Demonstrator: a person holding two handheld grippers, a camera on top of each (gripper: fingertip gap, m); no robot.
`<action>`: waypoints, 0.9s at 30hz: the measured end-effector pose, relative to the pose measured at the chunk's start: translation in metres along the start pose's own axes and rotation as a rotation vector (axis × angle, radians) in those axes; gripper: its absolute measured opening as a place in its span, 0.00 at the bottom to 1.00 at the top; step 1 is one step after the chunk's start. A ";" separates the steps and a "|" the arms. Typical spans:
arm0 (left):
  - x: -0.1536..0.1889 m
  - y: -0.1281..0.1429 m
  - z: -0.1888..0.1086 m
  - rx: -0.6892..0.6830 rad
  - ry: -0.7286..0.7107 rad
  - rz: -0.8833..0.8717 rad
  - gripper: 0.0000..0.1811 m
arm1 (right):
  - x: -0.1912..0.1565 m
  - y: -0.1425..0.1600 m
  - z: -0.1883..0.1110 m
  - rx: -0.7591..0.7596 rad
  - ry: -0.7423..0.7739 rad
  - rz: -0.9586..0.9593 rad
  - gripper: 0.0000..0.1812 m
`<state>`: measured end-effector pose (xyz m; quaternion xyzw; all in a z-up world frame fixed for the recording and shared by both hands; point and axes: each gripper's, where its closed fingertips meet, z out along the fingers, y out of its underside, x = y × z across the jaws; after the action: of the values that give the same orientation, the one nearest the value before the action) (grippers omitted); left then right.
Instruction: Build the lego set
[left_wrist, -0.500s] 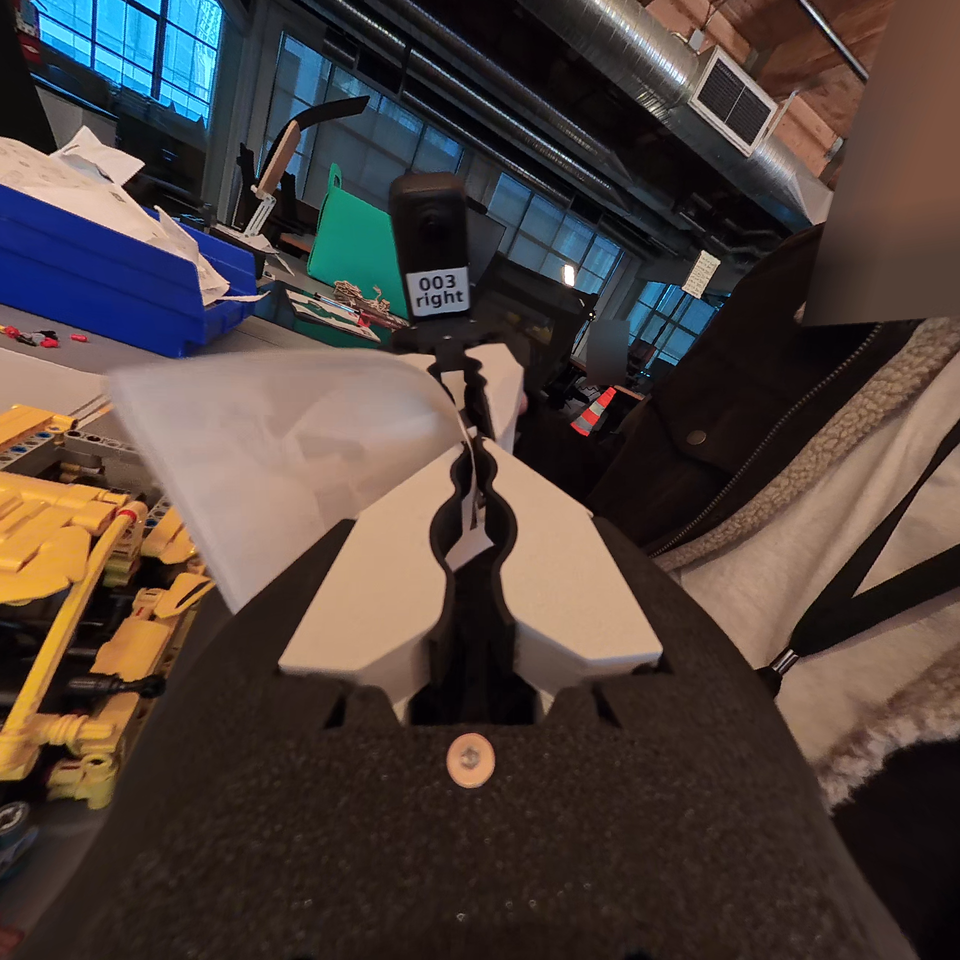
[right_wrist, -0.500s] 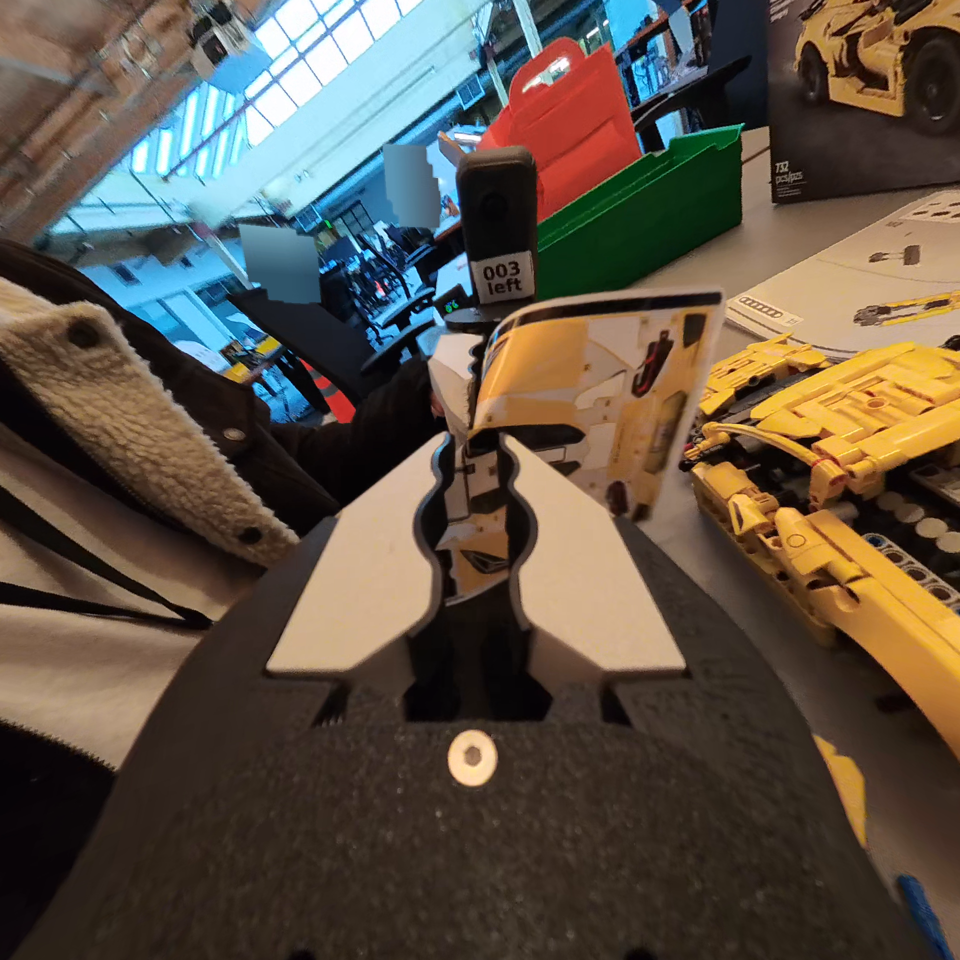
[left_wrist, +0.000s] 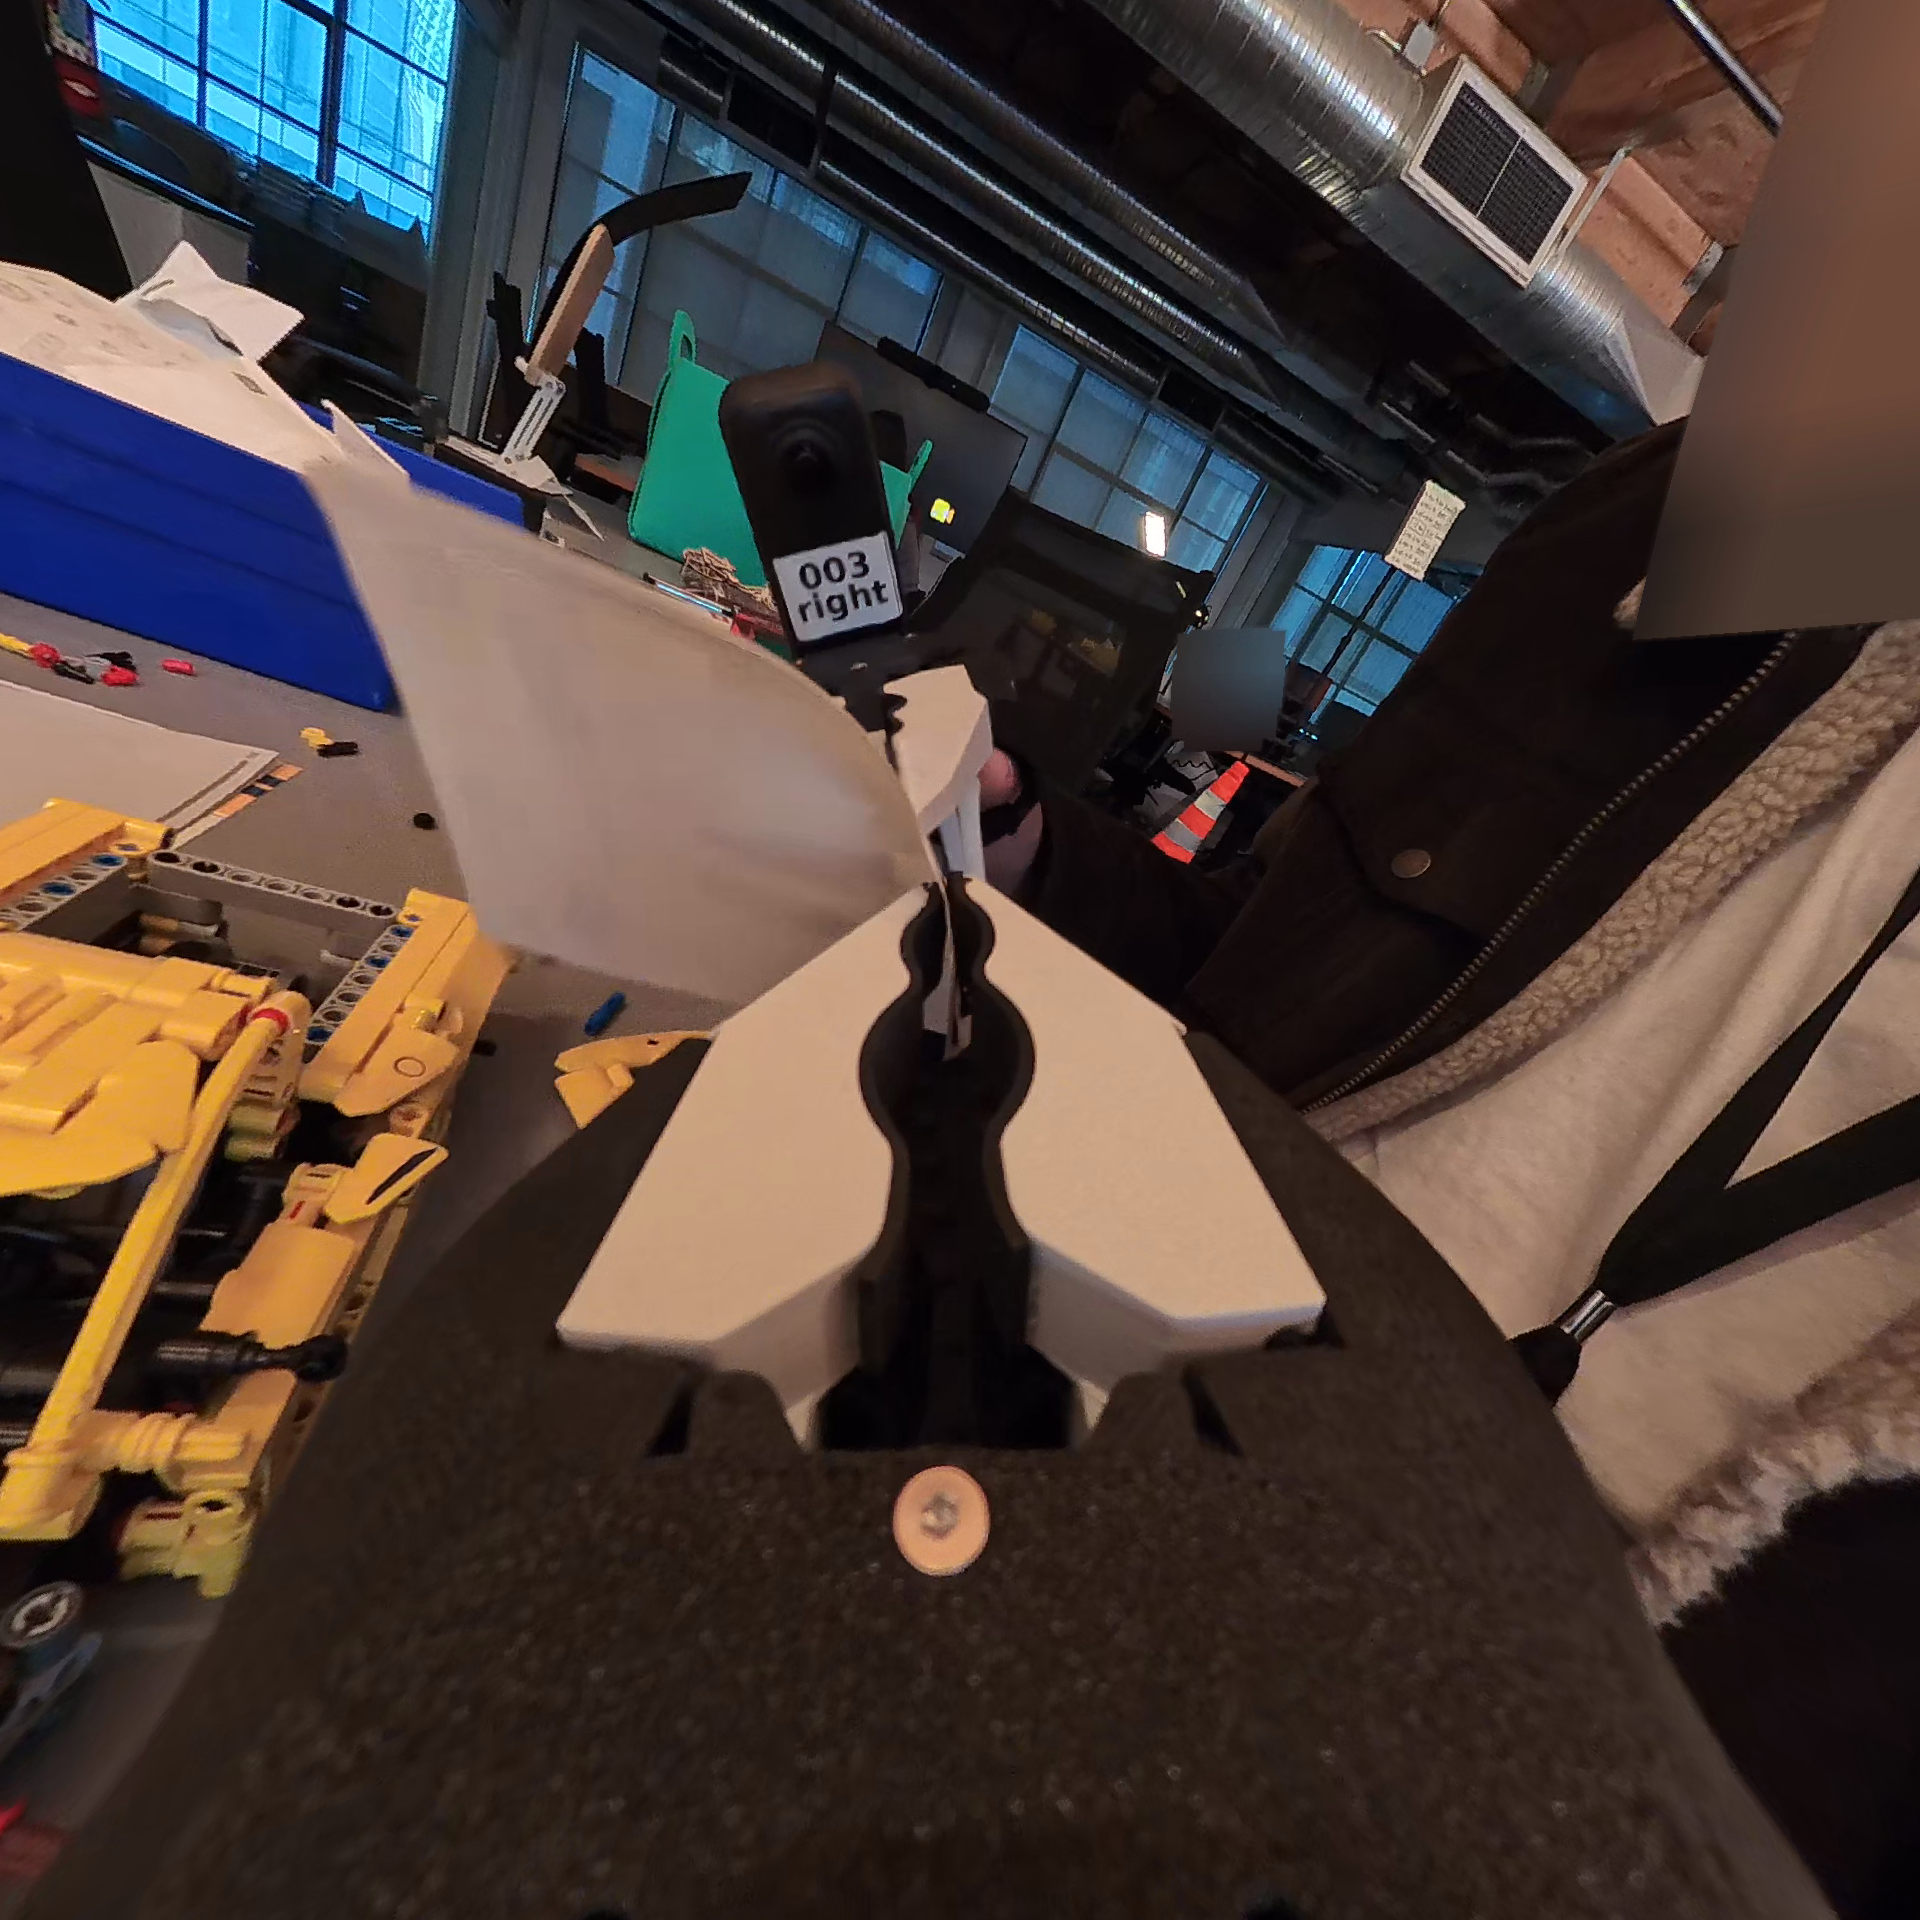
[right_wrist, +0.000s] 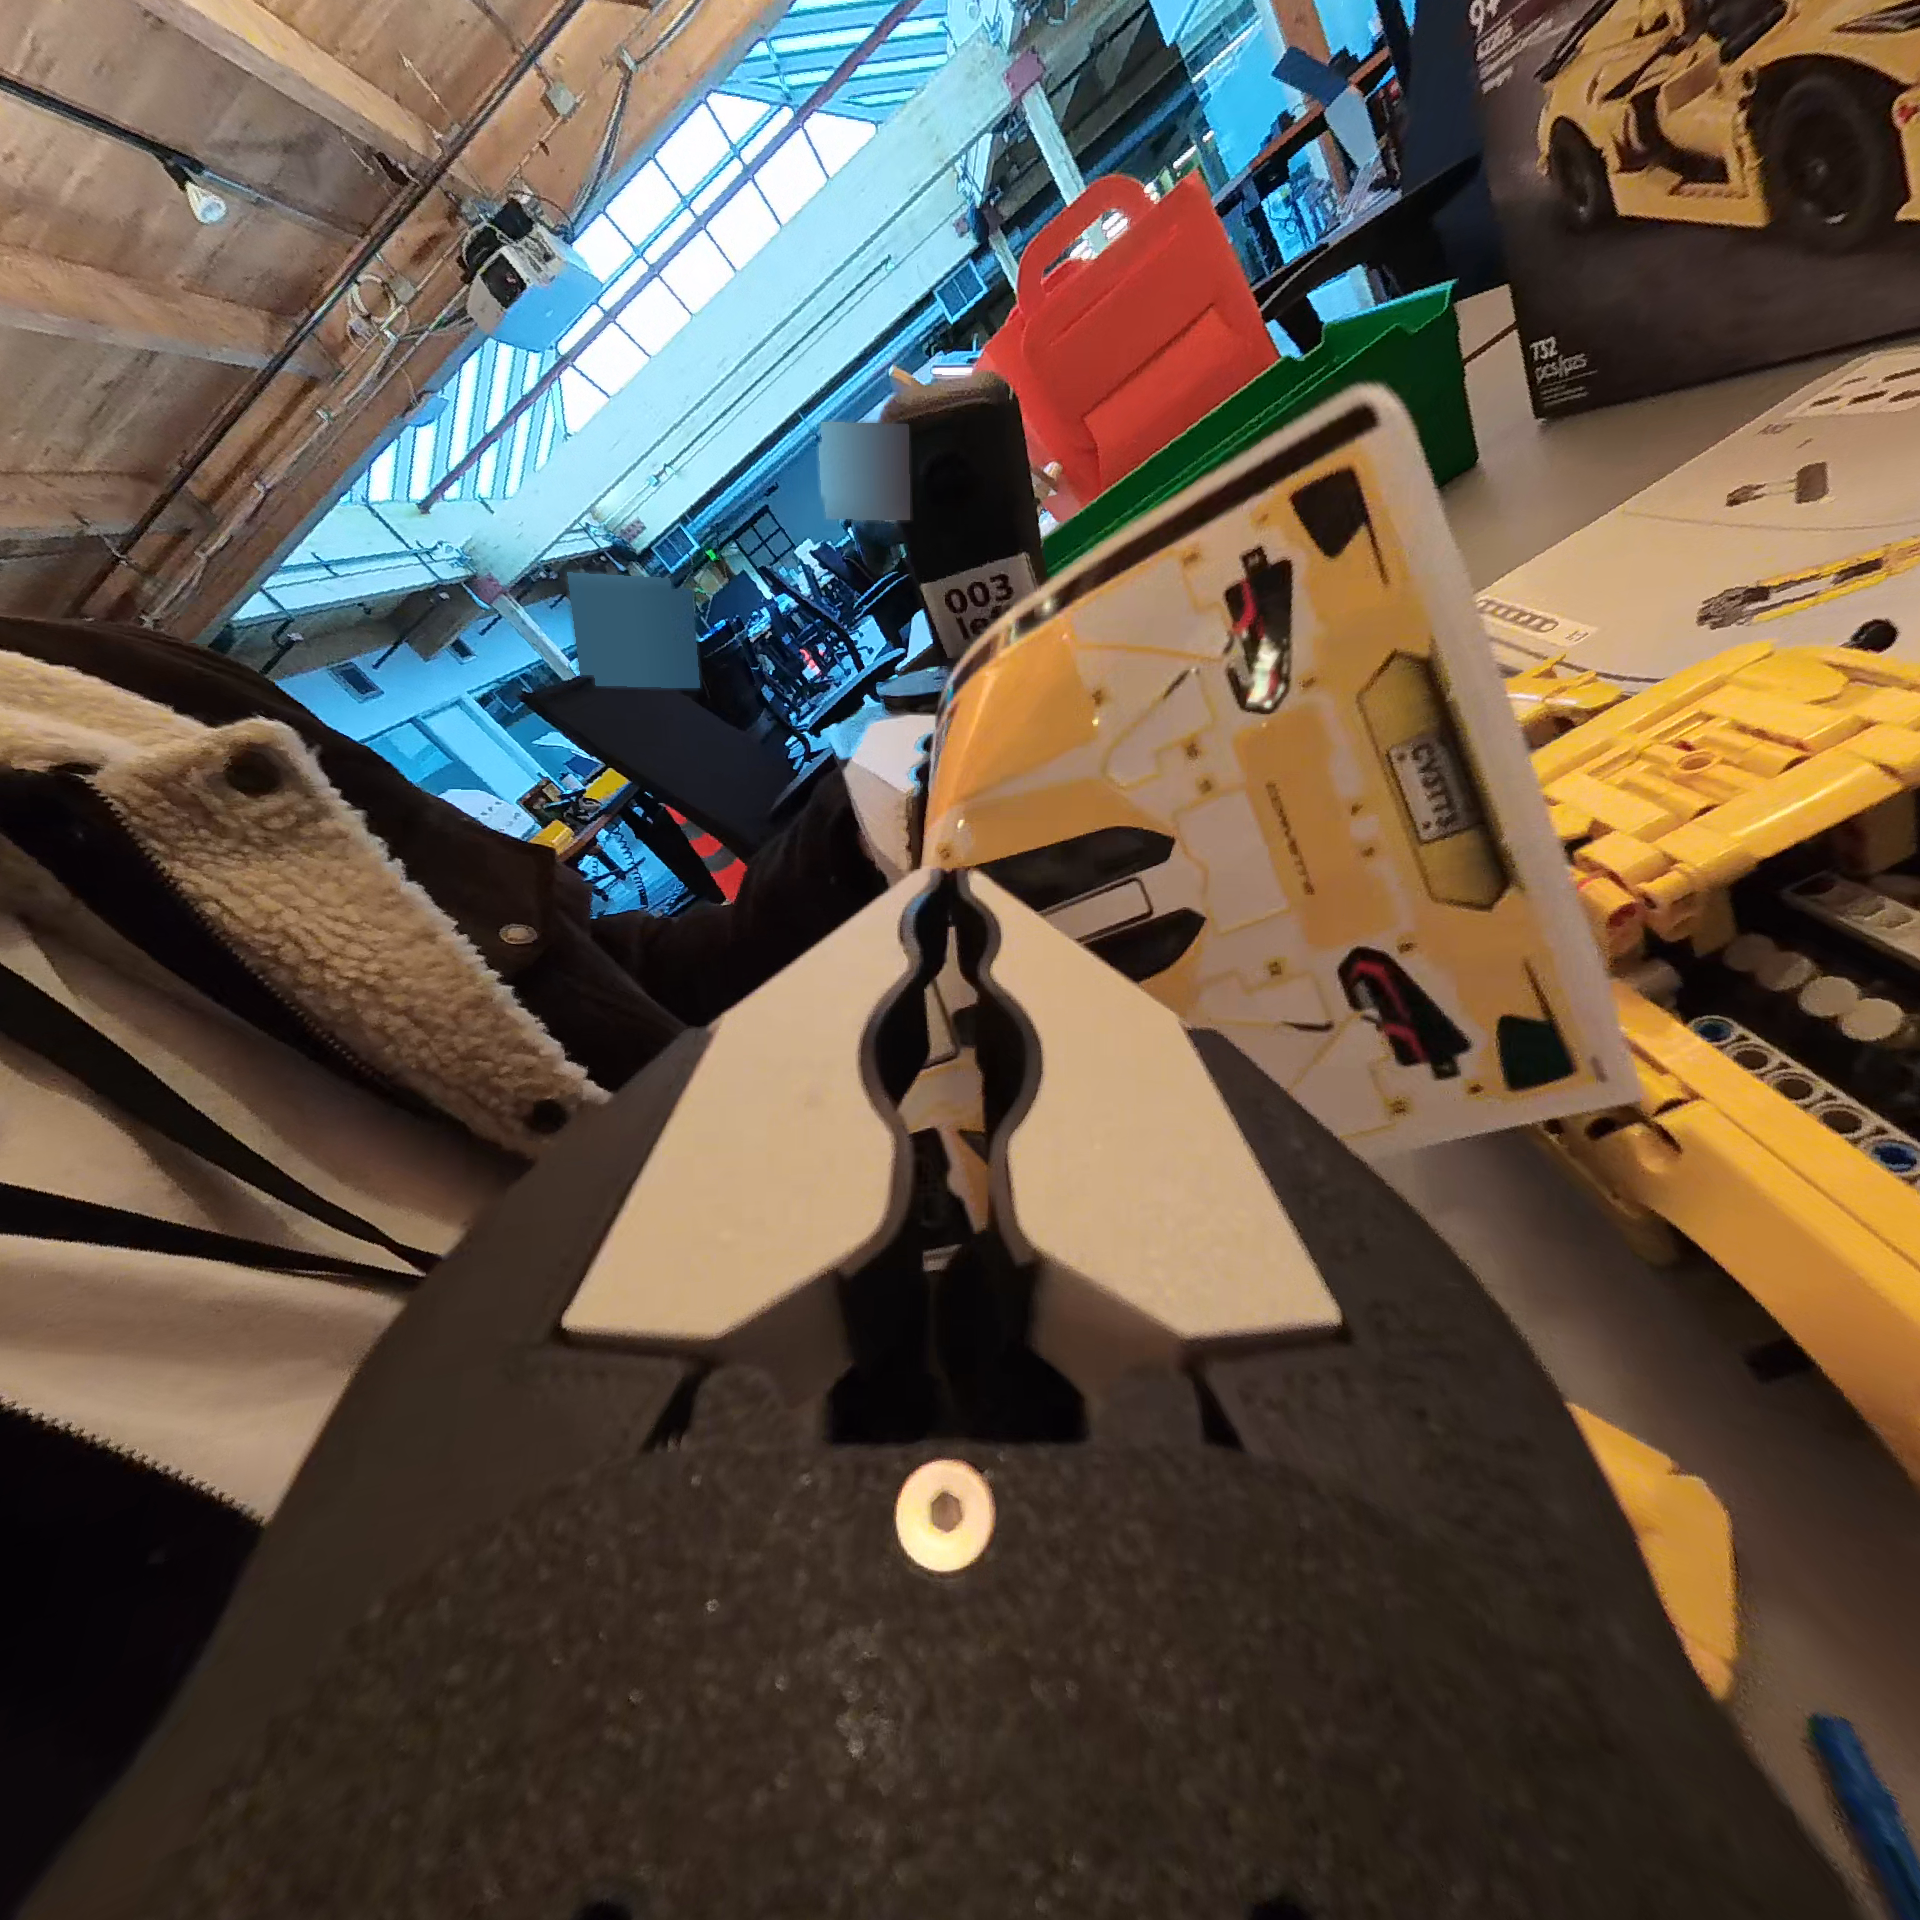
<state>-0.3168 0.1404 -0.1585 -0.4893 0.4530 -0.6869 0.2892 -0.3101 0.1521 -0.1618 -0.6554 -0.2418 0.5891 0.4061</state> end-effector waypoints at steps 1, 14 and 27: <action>0.000 0.000 0.000 0.000 -0.001 0.001 0.00 | 0.001 0.000 -0.001 0.000 0.008 -0.009 0.00; -0.002 -0.003 -0.001 0.012 0.004 -0.031 0.00 | 0.010 -0.015 -0.015 -0.038 0.252 -0.248 0.00; 0.001 -0.005 -0.036 0.050 -0.162 -0.116 0.00 | 0.018 -0.061 -0.073 0.085 0.497 -0.390 0.00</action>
<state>-0.3507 0.1544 -0.1576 -0.5614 0.3817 -0.6717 0.2966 -0.2256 0.1824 -0.1241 -0.7031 -0.2314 0.3316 0.5850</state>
